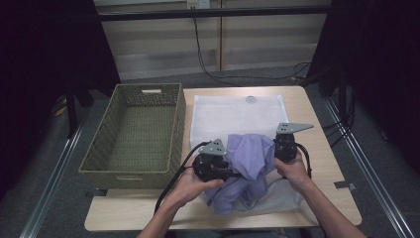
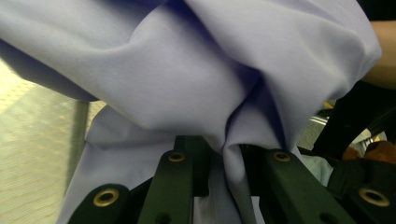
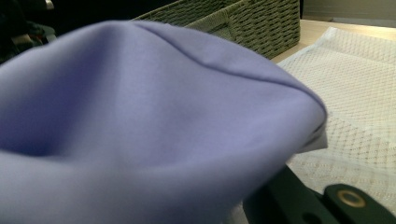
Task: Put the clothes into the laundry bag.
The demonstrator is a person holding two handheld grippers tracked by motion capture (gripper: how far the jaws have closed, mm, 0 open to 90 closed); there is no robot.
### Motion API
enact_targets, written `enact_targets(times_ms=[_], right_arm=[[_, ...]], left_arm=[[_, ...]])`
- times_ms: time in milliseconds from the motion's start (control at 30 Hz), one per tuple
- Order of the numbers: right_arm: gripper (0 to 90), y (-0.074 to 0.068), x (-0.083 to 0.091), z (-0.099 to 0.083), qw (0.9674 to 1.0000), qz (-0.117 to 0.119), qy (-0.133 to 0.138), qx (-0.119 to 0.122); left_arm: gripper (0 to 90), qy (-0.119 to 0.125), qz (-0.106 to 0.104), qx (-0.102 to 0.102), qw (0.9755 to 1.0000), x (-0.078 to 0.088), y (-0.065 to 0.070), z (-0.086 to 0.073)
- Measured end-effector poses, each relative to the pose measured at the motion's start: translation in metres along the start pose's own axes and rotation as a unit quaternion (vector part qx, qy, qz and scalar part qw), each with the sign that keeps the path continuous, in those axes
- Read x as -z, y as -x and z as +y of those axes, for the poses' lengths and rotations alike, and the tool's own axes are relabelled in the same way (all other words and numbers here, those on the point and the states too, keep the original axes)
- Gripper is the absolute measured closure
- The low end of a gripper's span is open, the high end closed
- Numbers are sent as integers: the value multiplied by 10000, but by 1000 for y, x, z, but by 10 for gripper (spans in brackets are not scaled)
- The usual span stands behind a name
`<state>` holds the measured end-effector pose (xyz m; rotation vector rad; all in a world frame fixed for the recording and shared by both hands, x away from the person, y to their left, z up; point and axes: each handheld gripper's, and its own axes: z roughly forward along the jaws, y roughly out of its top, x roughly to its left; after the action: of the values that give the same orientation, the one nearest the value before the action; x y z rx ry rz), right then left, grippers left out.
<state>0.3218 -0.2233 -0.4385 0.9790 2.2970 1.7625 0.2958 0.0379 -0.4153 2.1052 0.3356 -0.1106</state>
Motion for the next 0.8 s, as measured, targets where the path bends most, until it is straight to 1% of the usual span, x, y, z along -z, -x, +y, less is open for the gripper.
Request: enact_targets(times_ms=[67,133,167,233,267,300,367,433,533,600,633,700,800], right_arm=[[887,0,0,0,10000,7,-4,3],[887,0,0,0,10000,11,-11,-5],[887,0,0,0,10000,18,-7,-4],[887,0,0,0,10000,17,-10,0],[887,-1,0,0,10000,13,-12,-7],[887,0,0,0,10000,11,-13,-4],[887,0,0,-1,10000,0,-24,-5],[887,0,-1,-1,10000,-1,-35,-4],[887,-1,-2,-1,10000,-11,-41,3],[887,-1,-2,-1,10000,2,-54,14],[887,-1,-2,-1,10000,1,-49,15],[887,0,-1,-1,10000,7,-31,21],[887,0,0,0,10000,-24,-23,-14]], left_arm=[[790,-72,8,-13,10000,-5,0,-1],[790,-134,15,45,9999,-10,-2,-3],[790,-120,38,112,9999,-13,-4,-5],[790,-186,81,124,9997,-16,-7,-6],[790,-166,75,171,9997,-18,-8,-7],[790,-215,112,184,9995,-20,-9,-8],[790,-194,151,261,9994,-25,-12,-12],[790,-316,266,292,9987,-31,-15,-17],[789,-374,351,346,9981,-38,-19,-21],[787,-382,421,346,9978,-40,-20,-21],[786,-351,449,416,9975,-41,-21,-22],[783,-352,472,423,9974,-43,-23,-24],[779,-431,532,399,9969,-48,-23,-28]])
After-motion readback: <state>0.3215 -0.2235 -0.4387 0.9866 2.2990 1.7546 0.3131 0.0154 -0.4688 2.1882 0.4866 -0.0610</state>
